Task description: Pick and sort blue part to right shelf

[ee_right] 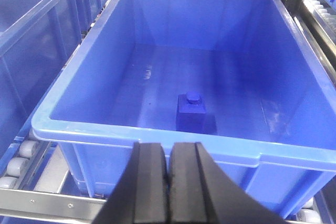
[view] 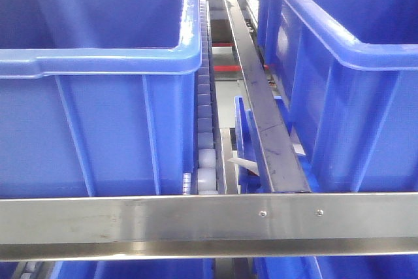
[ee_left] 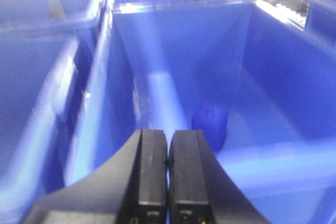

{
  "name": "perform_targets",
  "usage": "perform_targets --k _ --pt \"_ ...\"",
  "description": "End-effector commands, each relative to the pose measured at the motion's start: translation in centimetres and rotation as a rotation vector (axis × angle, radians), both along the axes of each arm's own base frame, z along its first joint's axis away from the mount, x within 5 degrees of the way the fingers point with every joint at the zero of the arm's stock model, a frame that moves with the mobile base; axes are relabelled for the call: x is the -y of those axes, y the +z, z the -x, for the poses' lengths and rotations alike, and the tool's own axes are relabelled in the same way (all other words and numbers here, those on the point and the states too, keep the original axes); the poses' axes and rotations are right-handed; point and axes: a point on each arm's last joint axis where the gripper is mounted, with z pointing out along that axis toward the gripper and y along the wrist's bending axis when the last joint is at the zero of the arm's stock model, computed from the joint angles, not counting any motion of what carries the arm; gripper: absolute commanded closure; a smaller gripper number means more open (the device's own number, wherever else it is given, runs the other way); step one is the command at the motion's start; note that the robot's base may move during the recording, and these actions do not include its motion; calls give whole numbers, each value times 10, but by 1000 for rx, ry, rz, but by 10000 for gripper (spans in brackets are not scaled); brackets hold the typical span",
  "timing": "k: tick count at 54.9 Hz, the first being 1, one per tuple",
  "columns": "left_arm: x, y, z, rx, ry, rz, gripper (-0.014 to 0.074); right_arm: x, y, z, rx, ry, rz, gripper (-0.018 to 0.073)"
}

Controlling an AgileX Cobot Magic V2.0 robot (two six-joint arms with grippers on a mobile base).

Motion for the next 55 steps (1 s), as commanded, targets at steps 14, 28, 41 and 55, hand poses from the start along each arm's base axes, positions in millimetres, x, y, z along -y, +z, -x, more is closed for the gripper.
perform_targets --k 14,28,41,55 --pt "-4 -54 -1 131 69 45 471 0 15 3 106 -10 -9 451" --pt "-5 -57 -1 93 96 40 471 0 15 3 106 -10 -9 451" --pt "-5 -57 -1 93 96 40 471 0 15 3 106 -10 -9 451" --pt "-5 -57 -1 93 96 40 471 0 15 3 106 -10 -9 451"
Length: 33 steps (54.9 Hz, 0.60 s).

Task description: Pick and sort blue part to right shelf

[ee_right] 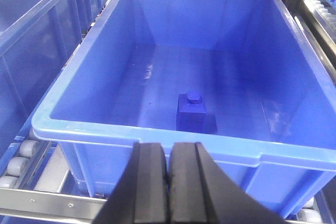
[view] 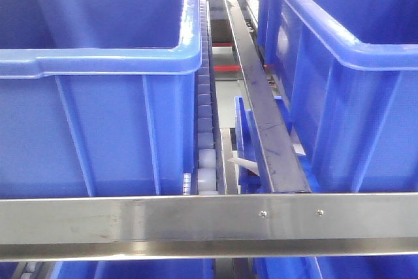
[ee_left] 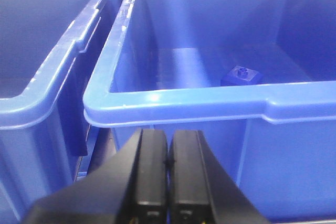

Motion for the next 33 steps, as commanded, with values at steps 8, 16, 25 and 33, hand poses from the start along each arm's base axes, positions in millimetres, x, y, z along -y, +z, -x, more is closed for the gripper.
perform_targets --k 8,16,25,33 --pt "0 0 1 88 1 17 471 1 15 3 107 -13 -6 451" --pt "0 0 1 88 1 17 471 1 16 2 116 -16 -5 451" --pt "0 0 1 88 1 17 471 4 2 -17 181 -52 23 451" --pt "0 0 1 88 1 17 471 5 -27 -35 244 -76 55 451"
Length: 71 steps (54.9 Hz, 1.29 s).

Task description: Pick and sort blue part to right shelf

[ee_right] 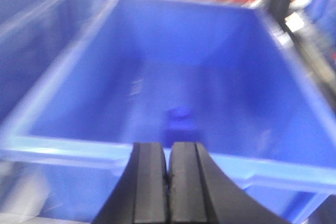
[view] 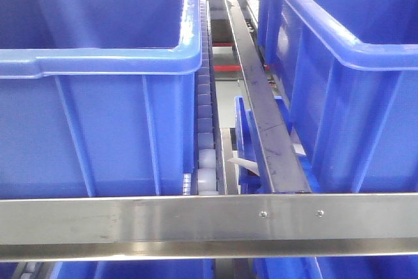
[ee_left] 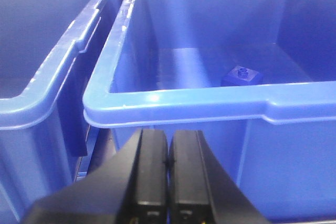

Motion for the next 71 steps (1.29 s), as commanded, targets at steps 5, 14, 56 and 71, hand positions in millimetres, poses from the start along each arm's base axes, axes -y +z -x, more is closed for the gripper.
perform_targets --k 5,14,56,71 --pt "0 0 1 88 1 17 471 1 -16 -13 177 -22 14 451" --pt "0 0 1 88 1 17 471 2 -46 -21 208 -26 -7 451" --pt "0 0 1 88 1 17 471 2 -57 -23 202 -25 -72 451" --pt "0 0 1 88 1 17 471 2 -57 -23 202 -25 -72 451"
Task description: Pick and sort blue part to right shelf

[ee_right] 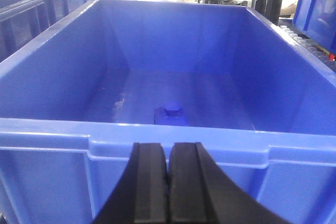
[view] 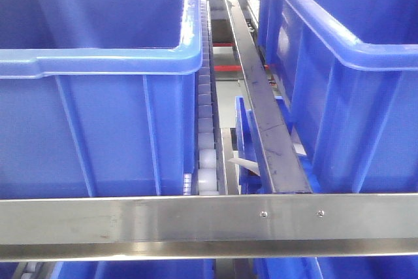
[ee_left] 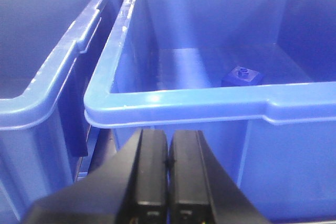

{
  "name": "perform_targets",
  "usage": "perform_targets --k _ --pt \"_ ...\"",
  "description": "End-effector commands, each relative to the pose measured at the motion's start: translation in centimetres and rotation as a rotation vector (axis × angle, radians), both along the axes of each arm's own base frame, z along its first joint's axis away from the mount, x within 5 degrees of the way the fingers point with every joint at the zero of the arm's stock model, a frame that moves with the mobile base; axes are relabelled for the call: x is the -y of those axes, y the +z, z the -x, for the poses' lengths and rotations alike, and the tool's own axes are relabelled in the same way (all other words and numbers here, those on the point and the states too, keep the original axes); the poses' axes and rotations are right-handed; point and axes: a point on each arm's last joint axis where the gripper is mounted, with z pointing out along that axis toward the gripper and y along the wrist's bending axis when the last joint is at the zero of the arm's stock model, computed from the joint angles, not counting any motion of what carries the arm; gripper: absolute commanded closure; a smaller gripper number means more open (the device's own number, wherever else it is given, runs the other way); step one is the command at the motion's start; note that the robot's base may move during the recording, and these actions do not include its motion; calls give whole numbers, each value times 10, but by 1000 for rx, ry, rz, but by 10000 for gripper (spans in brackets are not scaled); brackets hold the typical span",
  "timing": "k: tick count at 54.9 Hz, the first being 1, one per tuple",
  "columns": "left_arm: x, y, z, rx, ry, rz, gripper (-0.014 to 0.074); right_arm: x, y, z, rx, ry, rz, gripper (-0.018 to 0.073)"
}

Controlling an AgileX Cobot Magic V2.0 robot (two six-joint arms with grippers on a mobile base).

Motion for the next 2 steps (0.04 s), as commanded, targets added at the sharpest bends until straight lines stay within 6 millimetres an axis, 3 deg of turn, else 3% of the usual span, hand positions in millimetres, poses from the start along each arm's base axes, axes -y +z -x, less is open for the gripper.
perform_targets --k 1,2 --pt "0 0 1 86 1 17 471 1 11 3 113 -10 -8 451" --pt "0 0 1 86 1 17 471 1 11 3 113 -10 -8 451"
